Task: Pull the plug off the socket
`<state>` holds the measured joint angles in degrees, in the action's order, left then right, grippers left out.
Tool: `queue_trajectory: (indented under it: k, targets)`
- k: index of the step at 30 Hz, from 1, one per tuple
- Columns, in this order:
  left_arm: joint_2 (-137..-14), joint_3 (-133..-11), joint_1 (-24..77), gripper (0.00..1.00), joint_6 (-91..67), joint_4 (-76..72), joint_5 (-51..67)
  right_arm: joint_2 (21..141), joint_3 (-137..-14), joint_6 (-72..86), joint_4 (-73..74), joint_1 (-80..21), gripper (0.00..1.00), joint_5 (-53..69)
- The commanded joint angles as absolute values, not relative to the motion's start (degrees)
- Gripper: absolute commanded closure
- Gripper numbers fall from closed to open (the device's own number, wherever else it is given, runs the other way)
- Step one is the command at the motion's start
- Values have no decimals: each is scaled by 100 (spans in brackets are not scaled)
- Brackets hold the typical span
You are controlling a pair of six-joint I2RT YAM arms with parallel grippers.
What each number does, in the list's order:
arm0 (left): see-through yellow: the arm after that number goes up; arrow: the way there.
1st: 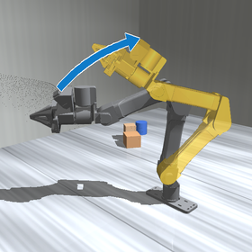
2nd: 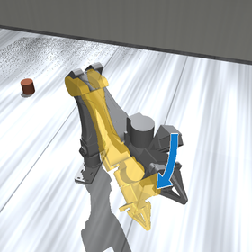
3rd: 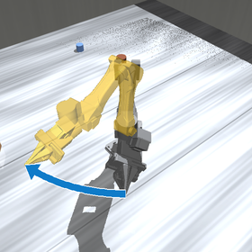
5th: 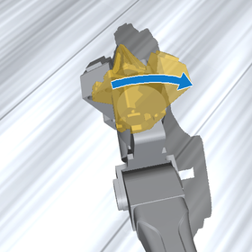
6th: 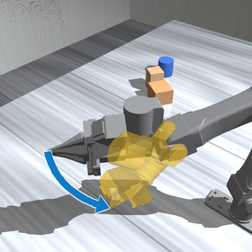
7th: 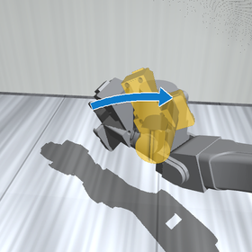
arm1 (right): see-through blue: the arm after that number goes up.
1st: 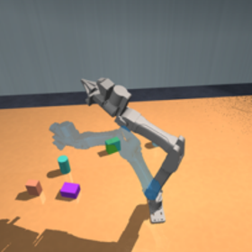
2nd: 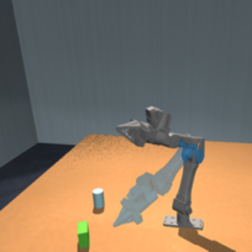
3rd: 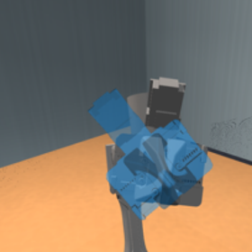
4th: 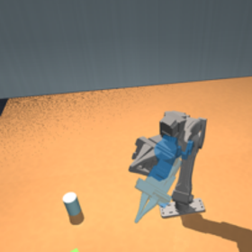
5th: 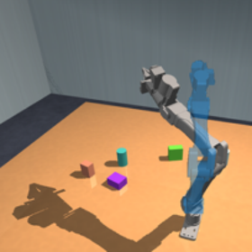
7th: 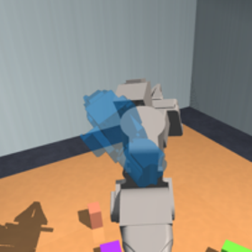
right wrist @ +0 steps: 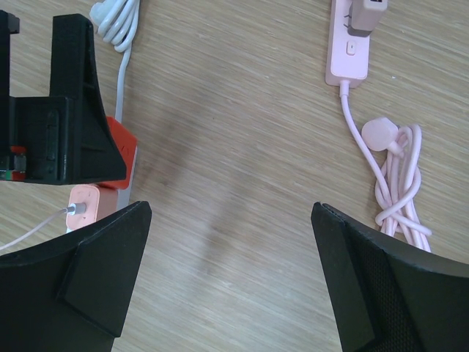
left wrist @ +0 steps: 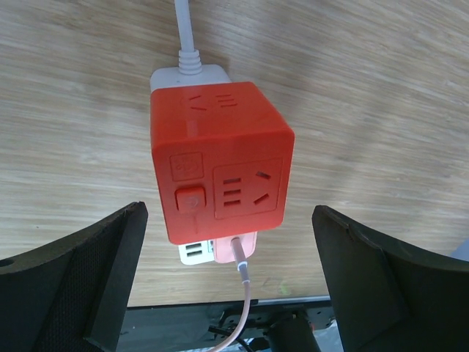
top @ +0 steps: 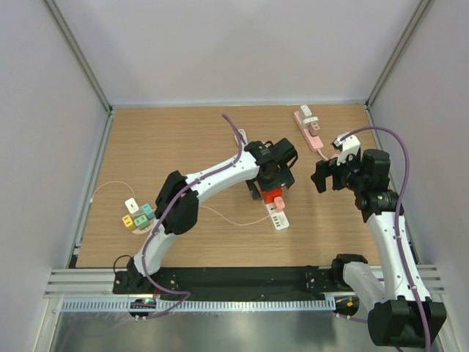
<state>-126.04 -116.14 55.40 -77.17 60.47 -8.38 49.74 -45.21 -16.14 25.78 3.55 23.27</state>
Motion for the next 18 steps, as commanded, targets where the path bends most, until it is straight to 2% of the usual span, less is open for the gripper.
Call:
queue_trajectory:
  k: [1,5,9,10,11,12,15,16,18]
  targets:
    - [-12813,-12005,5537,0,-7743,6380,-1063,4878,-4720,-1582,2505,352,0,2320]
    - [-13068,-12260,5537,2,-7665,6530,-1212,4869,-4720,-1573,2496,352,0,2312]
    - [-13245,-12427,5537,14,-7532,6627,-1380,4878,-4711,-1573,2496,352,0,2320]
    - [-13263,-12506,5537,20,-7480,6627,-1415,4878,-4711,-1573,2487,352,0,2329]
    - [-13280,-12533,5537,31,-7366,6636,-1467,4878,-4711,-1573,2496,343,0,2329]
    - [-13280,-12542,5537,38,-7304,6618,-1511,4878,-4711,-1573,2496,351,0,2329]
    - [-13280,-12533,5537,53,-7085,6592,-1582,4878,-4711,-1573,2496,352,0,2347]
    - [-13280,-12542,5537,56,-7032,6574,-1591,4887,-4711,-1573,2496,352,0,2355]
    - [-13228,-12507,5520,74,-6752,6531,-1504,4904,-4711,-1564,2505,352,0,2408]
